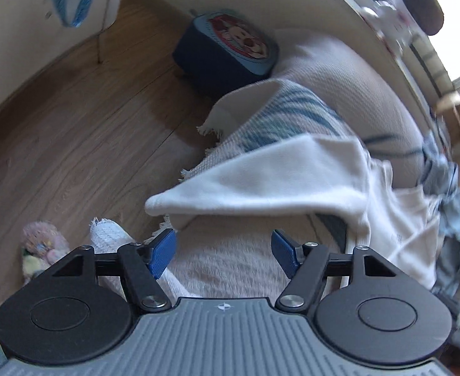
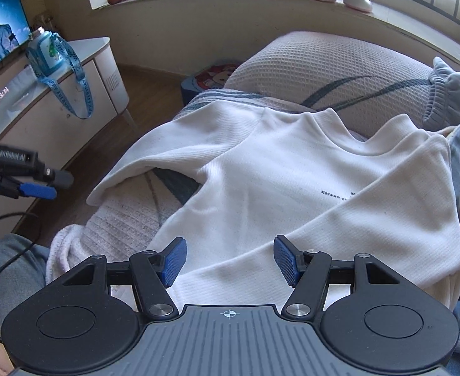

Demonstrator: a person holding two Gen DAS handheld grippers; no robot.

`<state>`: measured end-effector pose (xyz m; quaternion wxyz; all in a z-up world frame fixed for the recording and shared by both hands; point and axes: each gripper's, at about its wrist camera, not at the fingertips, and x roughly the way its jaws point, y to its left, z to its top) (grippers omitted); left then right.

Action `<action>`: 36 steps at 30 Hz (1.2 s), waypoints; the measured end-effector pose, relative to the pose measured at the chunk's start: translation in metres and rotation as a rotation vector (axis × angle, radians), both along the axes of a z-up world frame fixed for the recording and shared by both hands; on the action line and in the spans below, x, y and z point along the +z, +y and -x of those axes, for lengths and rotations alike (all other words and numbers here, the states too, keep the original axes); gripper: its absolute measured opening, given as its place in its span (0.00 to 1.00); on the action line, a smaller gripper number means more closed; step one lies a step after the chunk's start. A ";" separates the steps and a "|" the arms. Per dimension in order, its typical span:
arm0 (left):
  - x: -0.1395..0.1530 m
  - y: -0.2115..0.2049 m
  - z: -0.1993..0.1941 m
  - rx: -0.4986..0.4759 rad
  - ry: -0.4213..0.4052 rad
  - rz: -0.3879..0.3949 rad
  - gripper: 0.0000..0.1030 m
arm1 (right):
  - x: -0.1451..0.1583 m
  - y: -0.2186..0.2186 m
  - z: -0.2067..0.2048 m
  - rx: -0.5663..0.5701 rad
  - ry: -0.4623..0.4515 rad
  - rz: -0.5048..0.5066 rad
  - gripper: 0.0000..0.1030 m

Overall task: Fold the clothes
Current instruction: 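Grasp the shirt sleeve with the left gripper and lift it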

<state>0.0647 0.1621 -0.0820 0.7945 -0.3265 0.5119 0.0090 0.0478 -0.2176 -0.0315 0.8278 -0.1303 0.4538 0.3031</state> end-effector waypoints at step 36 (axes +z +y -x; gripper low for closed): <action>0.001 0.002 -0.052 0.138 -0.170 0.173 0.10 | -0.024 0.015 -0.010 -0.001 0.033 0.103 0.61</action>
